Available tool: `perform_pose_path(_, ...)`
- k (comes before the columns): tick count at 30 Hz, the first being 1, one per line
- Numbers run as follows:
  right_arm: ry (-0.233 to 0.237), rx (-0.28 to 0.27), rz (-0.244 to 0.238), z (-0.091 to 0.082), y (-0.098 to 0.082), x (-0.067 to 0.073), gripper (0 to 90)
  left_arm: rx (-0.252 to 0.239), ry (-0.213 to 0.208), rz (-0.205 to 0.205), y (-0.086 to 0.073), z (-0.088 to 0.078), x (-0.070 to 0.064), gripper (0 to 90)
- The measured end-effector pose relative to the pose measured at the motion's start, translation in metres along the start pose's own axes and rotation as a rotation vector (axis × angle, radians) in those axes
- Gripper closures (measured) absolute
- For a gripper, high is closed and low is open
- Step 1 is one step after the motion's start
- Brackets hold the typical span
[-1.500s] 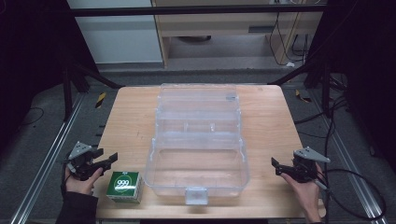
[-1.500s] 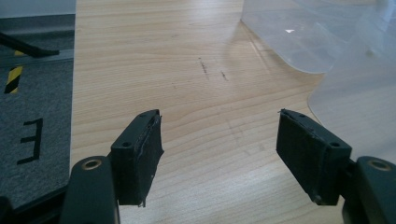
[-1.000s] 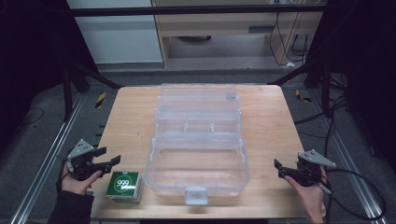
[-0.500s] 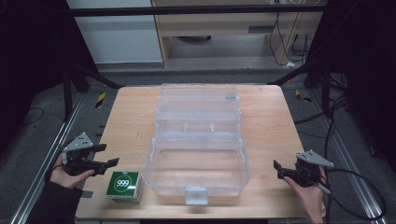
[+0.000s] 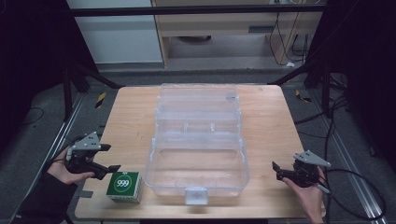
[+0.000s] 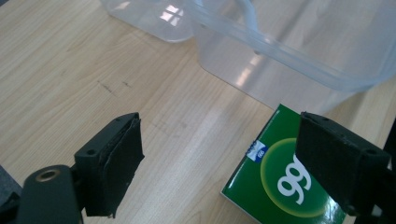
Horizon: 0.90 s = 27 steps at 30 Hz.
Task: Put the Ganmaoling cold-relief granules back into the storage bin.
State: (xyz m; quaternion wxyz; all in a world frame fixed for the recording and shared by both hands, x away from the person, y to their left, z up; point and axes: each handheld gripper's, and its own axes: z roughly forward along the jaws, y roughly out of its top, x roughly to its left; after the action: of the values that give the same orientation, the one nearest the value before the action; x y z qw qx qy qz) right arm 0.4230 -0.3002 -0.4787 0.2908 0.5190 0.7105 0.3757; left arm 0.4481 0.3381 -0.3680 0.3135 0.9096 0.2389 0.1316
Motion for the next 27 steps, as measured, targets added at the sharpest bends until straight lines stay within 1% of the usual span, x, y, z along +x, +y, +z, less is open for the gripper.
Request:
perform_pose_path(1,0.0,0.002,-0.002,0.0,0.0,0.0,5.8,0.013,-0.008,0.018,0.001,0.0,-0.001,13.4)
perform_pose_path(2,0.0,0.002,-0.002,0.0,0.0,0.0,5.8,0.013,-0.008,0.018,0.001,0.0,-0.001,13.0)
perform_pose_path(3,0.003,0.006,-0.001,0.0,0.0,0.0,5.6,0.031,-0.024,0.05,0.003,0.0,-0.003,12.6)
perform_pose_path(6,0.003,0.007,-0.004,0.001,-0.001,0.0,5.6,0.049,-0.042,0.087,0.004,0.0,-0.005,12.0)
perform_pose_path(8,0.002,0.01,-0.004,0.001,-0.001,0.0,5.5,0.055,-0.051,0.101,0.005,0.001,-0.006,11.5)
perform_pose_path(9,0.002,0.01,-0.004,0.001,-0.001,0.0,5.5,0.067,-0.052,0.111,0.005,0.001,-0.006,11.0)
perform_pose_path(10,0.002,0.01,-0.004,0.001,-0.001,0.0,5.5,0.067,-0.052,0.111,0.005,0.001,-0.006,10.7)
perform_pose_path(11,0.003,0.012,-0.003,0.001,-0.001,0.0,5.3,0.077,-0.062,0.123,0.005,0.001,-0.007,10.7)
perform_pose_path(16,0.002,0.017,-0.011,0.002,-0.002,-0.001,5.1,0.109,-0.089,0.155,0.004,0.002,-0.011,9.7)
perform_pose_path(17,0.004,0.019,-0.006,0.002,-0.002,0.0,5.0,0.109,-0.089,0.155,0.004,0.002,-0.011,9.4)
perform_pose_path(19,0.008,0.021,-0.007,0.002,-0.002,0.0,4.9,0.128,-0.098,0.169,0.004,0.004,-0.013,9.3)
perform_pose_path(23,0.009,0.028,-0.013,0.003,-0.002,0.0,4.6,0.136,-0.111,0.182,0.004,0.005,-0.015,9.8)
perform_pose_path(26,0.013,0.036,-0.014,0.003,-0.002,0.001,4.4,0.16,-0.123,0.212,0.005,0.009,-0.018,9.6)
perform_pose_path(27,0.013,0.036,-0.014,0.003,-0.002,0.001,4.4,0.16,-0.123,0.212,0.005,0.009,-0.018,9.6)
